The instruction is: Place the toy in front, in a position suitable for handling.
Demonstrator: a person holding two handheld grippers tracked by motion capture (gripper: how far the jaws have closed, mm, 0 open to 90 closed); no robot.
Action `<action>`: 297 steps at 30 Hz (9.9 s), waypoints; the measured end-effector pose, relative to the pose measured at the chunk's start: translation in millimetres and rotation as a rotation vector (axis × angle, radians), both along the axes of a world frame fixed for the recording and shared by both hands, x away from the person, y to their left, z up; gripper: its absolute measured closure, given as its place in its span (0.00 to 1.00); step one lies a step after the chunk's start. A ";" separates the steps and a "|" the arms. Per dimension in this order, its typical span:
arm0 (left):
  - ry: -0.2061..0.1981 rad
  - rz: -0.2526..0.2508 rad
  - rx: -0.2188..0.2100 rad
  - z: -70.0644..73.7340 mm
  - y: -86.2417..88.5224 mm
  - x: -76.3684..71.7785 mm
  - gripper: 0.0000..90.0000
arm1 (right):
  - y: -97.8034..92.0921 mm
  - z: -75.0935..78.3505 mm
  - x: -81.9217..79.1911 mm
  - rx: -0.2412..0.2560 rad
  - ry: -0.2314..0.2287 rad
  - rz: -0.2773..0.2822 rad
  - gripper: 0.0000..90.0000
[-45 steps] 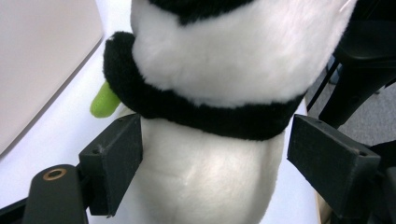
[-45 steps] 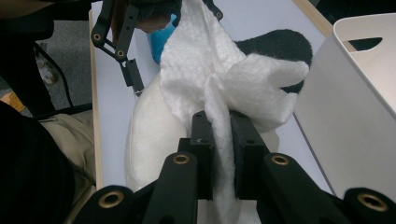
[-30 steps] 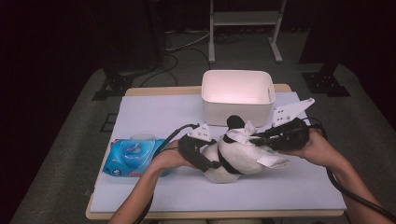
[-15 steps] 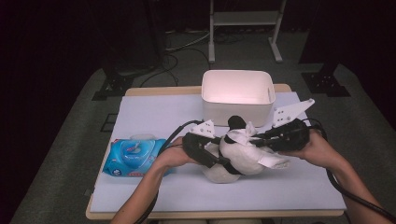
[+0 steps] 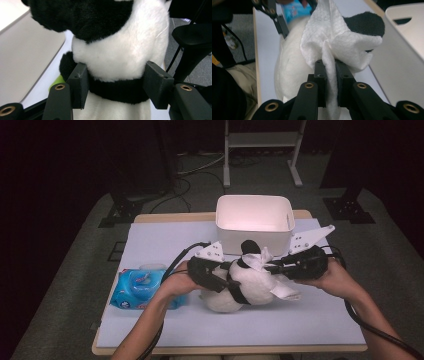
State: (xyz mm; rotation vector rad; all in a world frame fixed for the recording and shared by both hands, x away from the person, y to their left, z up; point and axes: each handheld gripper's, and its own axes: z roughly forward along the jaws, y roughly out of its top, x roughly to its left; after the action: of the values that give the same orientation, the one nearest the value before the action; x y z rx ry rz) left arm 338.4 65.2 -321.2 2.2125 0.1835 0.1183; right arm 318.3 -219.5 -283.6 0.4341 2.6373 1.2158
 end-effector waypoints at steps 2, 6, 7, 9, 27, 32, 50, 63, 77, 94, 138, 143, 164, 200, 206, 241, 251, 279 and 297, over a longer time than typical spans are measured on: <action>0.000 0.003 0.057 -6.6 -4.7 -0.5 0.46 | 2.8 -9.2 3.3 -0.032 0.015 -0.001 0.90; 0.011 0.009 0.061 -12.6 -7.2 0.5 0.44 | 3.8 -20.8 6.7 -0.037 0.032 -0.008 0.90; 0.012 0.012 0.061 -13.0 -7.9 0.4 0.43 | 2.2 -21.0 6.7 -0.030 0.037 -0.013 0.90; 0.015 0.000 0.073 -14.2 -13.8 -0.7 0.42 | 1.0 -19.6 6.2 -0.027 0.037 -0.011 0.89; 0.015 -0.026 0.150 -18.0 -26.8 -0.1 0.33 | 5.0 -28.8 0.1 -0.069 0.037 0.000 0.89; 0.026 -0.009 0.129 -16.4 -15.8 2.6 0.27 | -6.2 -39.5 0.0 -0.067 0.058 -0.024 0.89; 0.078 0.017 0.193 -35.4 -13.4 12.5 0.17 | -13.0 -45.4 -1.3 -0.037 0.085 -0.031 0.88; -0.006 0.017 0.218 -23.8 -15.5 21.4 0.43 | -11.7 -39.3 16.1 -0.021 0.105 -0.032 0.88; -0.020 0.030 0.214 -21.4 -17.3 35.3 0.44 | -1.5 -34.8 43.9 -0.023 0.132 -0.015 0.88; 0.049 -0.021 0.227 -22.6 -15.9 27.2 0.17 | -3.5 -46.8 25.2 -0.017 0.120 0.008 0.88; 0.034 0.031 0.229 -24.6 -13.7 21.3 0.14 | 11.5 -41.8 32.9 -0.069 0.099 -0.014 0.86; 0.058 0.032 0.182 -12.1 -5.9 19.7 0.25 | 9.6 -45.5 21.6 -0.049 0.101 0.000 0.86; 0.095 -0.045 0.226 -13.6 -5.8 12.2 0.32 | 21.2 -39.3 16.9 -0.080 0.076 0.030 0.87; 0.134 -0.079 0.200 8.0 -24.6 44.6 0.57 | 16.2 -54.6 -19.6 -0.086 0.073 0.135 0.88; 0.121 -0.093 0.209 12.7 -22.3 42.0 0.57 | 15.7 -54.9 -20.5 -0.084 0.074 0.128 0.88; 0.131 -0.120 0.268 -11.5 -37.6 38.2 0.81 | 20.7 -52.8 -23.9 -0.085 0.071 0.172 0.87; 0.118 -0.119 0.226 -1.3 -35.9 39.2 0.86 | 18.4 -46.8 -22.4 -0.055 0.079 0.170 0.91; 0.092 -0.216 0.204 3.3 -49.2 18.8 0.84 | -4.8 -33.2 6.3 -0.086 0.011 -0.010 0.91; 0.063 -0.193 0.185 10.4 -46.9 19.1 0.84 | 1.4 -60.0 -3.4 -0.108 0.127 0.072 0.91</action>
State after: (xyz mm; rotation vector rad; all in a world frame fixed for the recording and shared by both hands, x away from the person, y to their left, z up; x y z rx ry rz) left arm 357.5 18.3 -310.8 2.4071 -0.0082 -0.0428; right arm 314.9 -218.1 -343.6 0.4140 2.8327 1.0935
